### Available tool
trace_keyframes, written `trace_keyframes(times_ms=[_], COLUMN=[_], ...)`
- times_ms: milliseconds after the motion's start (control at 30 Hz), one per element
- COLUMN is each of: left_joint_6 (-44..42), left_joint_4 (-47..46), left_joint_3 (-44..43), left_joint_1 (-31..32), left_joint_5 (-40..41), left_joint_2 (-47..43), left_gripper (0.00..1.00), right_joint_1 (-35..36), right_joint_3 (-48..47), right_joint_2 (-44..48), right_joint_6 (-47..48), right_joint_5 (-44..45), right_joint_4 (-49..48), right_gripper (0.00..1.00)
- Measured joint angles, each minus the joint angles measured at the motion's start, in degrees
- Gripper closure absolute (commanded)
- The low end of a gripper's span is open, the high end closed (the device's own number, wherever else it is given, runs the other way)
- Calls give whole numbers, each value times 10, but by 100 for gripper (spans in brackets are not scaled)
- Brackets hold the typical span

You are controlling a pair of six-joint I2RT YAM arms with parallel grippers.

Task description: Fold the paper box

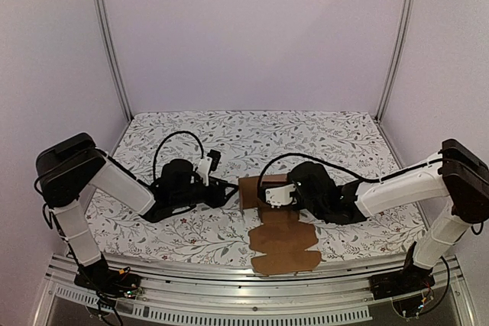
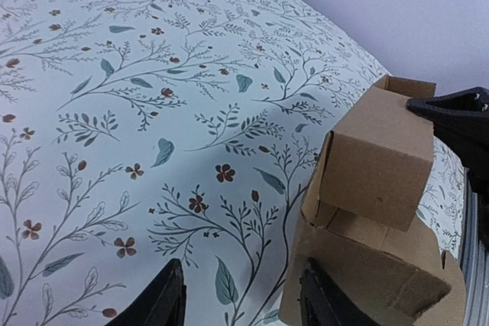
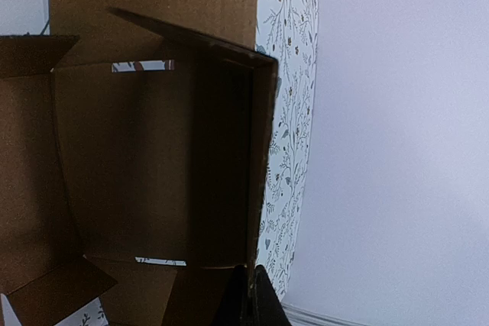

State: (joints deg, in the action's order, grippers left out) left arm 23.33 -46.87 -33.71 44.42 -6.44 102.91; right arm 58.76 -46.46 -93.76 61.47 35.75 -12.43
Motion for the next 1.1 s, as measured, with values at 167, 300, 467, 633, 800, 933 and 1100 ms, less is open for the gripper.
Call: trace_keyframes(times_ms=[167, 300, 467, 633, 800, 933, 1100], left_joint_6=[-21, -38, -54, -65, -82, -90, -98], left_joint_4=[-4, -1, 5, 4, -10, -26, -35], left_joint_3=[-7, -7, -10, -8, 17, 34, 35], left_joint_1=[25, 59, 81, 82, 82, 82, 82], left_joint_5=[-26, -39, -36, -39, -69, -97, -110], left_joint_2=[13, 16, 17, 16, -3, -4, -3], left_gripper=[48, 48, 47, 46, 46, 47, 47], right_joint_1=[21, 38, 50, 58, 65, 73, 77], right_joint_3=[52, 81, 105, 125, 136, 140, 144], right_joint_2=[4, 9, 28, 35, 41, 43, 44], right_joint_6=[26, 43, 49, 53, 55, 55, 55], right_joint_5=[22, 30, 30, 33, 34, 35, 36], right_joint_4=[-89, -138, -162, -177, -185, -188, -191], right_gripper=[100, 100, 100, 100, 100, 100, 100])
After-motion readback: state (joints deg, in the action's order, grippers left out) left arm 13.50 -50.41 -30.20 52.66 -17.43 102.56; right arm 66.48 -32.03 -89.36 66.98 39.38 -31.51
